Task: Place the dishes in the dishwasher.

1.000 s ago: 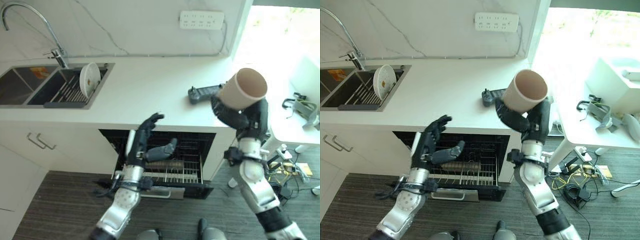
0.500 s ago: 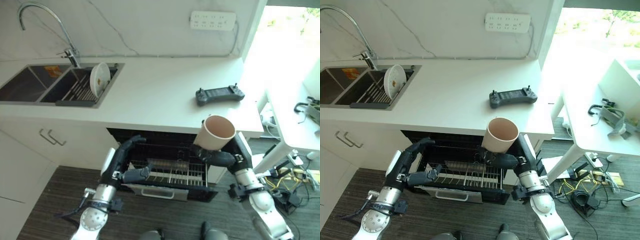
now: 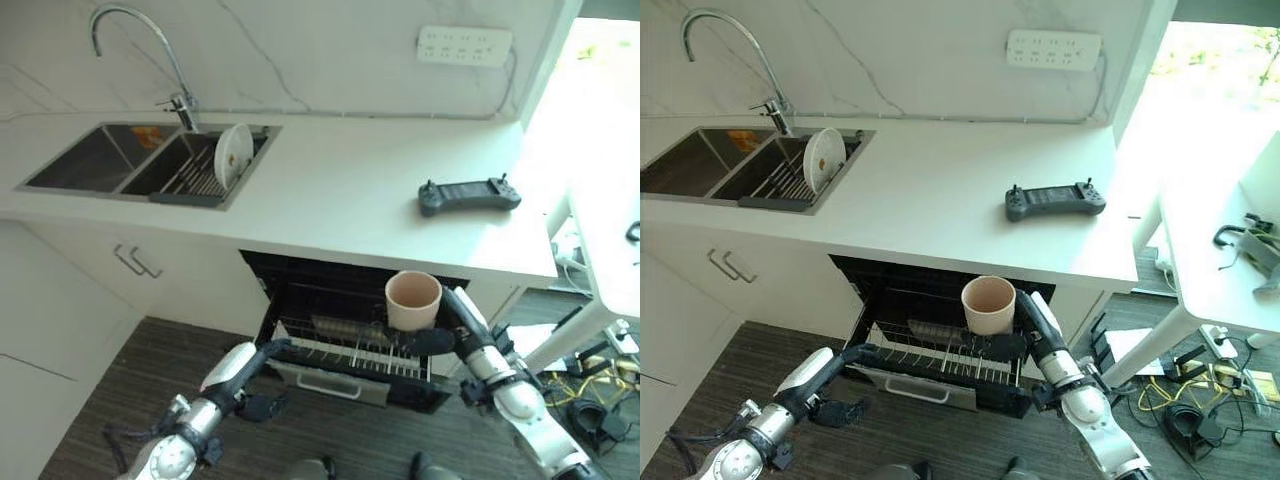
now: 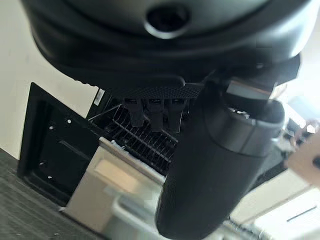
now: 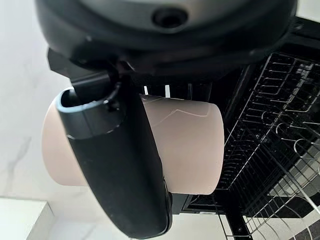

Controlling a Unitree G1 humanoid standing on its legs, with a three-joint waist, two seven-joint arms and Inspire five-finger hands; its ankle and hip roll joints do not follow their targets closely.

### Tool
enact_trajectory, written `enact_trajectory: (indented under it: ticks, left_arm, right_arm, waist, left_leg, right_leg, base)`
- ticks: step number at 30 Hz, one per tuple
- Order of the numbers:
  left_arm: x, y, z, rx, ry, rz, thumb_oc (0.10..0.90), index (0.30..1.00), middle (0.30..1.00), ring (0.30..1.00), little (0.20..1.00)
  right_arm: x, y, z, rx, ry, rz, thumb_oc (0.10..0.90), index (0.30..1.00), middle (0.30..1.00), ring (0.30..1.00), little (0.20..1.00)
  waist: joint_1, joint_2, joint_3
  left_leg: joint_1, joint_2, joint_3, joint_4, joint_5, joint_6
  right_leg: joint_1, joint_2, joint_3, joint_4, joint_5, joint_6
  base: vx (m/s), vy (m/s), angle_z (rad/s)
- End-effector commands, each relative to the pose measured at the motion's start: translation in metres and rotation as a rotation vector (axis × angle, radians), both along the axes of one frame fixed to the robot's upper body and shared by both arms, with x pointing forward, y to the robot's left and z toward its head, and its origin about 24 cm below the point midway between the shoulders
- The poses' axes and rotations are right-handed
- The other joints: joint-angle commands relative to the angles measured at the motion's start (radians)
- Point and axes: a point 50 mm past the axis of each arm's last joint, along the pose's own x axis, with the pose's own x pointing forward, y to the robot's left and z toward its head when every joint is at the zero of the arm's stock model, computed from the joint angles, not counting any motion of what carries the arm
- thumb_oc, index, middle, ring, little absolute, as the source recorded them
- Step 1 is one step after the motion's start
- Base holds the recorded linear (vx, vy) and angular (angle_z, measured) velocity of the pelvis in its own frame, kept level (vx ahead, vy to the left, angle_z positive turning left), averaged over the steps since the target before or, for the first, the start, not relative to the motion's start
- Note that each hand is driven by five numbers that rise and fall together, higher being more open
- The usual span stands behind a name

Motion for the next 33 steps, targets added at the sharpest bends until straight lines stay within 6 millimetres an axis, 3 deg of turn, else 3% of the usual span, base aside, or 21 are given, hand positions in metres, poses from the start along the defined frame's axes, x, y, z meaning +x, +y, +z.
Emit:
enact_trajectory:
  ticks: [1, 6, 13, 22, 24, 28, 33]
  left_arm:
    - [0.03, -0.006, 0.036, 0.047, -0.259, -0.08, 0.8, 0.9, 0.9, 0.9, 0.9]
    - [0.038, 0.0, 0.034, 0.16, -0.394, -0.039, 0.8, 0.9, 0.9, 0.9, 0.9]
    - [0.051, 0.004, 0.043, 0.108, -0.592, 0.124, 0.8, 0.9, 0.9, 0.9, 0.9]
    - [0.053, -0.003, 0.064, -0.279, -0.665, 0.247, 0.8, 0.9, 0.9, 0.9, 0.9]
    - [0.052, -0.003, 0.059, -0.213, -0.655, 0.25, 0.8, 0.9, 0.9, 0.9, 0.9]
    - [0.055, 0.004, 0.042, 0.082, -0.584, 0.237, 0.8, 0.9, 0.9, 0.9, 0.9]
    - [0.064, 0.013, 0.038, 0.343, -0.57, 0.186, 0.8, 0.9, 0.9, 0.9, 0.9]
  right_arm:
    - [0.022, 0.015, 0.055, 0.007, -0.28, 0.096, 0.4, 0.3, 0.3, 0.3, 0.3]
    - [0.033, 0.019, 0.054, -0.059, -0.262, 0.117, 0.4, 0.3, 0.3, 0.3, 0.3]
    - [0.046, 0.028, 0.053, -0.091, -0.261, 0.092, 0.4, 0.3, 0.3, 0.3, 0.3]
    - [0.037, 0.028, 0.041, -0.075, -0.249, 0.057, 0.4, 0.3, 0.3, 0.3, 0.3]
    - [0.035, 0.027, 0.038, -0.07, -0.242, 0.055, 0.4, 0.3, 0.3, 0.3, 0.3]
    - [0.036, 0.027, 0.038, -0.064, -0.242, 0.055, 0.4, 0.3, 0.3, 0.3, 0.3]
    - [0.048, 0.024, 0.055, -0.079, -0.284, 0.055, 0.4, 0.3, 0.3, 0.3, 0.3]
  waist:
    - [-0.001, 0.001, -0.005]
    - [0.01, 0.012, 0.024]
    - [0.027, 0.006, 0.067]
    - [0.034, -0.013, 0.092]
    - [0.033, -0.016, 0.093]
    - [0.025, -0.01, 0.1]
    - [0.007, 0.009, 0.14]
  left_leg:
    - [-0.042, 0.022, 0.008, 0.017, -0.105, 0.006]
    - [-0.072, 0.01, -0.01, 0.017, -0.09, 0.008]
    - [-0.114, 0.0, -0.036, 0.017, -0.067, 0.013]
    - [-0.113, 0.006, -0.031, 0.017, -0.065, 0.014]
    - [-0.108, 0.009, -0.03, 0.017, -0.064, 0.012]
    - [-0.108, 0.012, -0.024, 0.017, -0.064, 0.012]
    - [-0.131, 0.002, -0.028, 0.017, -0.06, 0.016]
  right_leg:
    - [0.075, -0.048, -0.071, 0.038, -0.207, 0.061]
    - [0.05, -0.057, -0.067, 0.038, -0.192, 0.063]
    - [0.017, -0.06, -0.065, 0.038, -0.173, 0.062]
    - [0.019, -0.058, -0.066, 0.038, -0.166, 0.064]
    - [0.024, -0.058, -0.069, 0.038, -0.165, 0.063]
    - [0.024, -0.057, -0.064, 0.038, -0.164, 0.065]
    - [-0.01, -0.055, -0.037, 0.038, -0.155, 0.067]
  base:
    - [0.03, 0.055, 0.13]
    - [0.0, 0.061, 0.13]
    - [-0.02, 0.02, 0.05]
    - [0.01, -0.013, 0.01]
    - [0.04, -0.027, 0.08]
    - [0.03, -0.002, 0.02]
    - [-0.03, 0.048, -0.09]
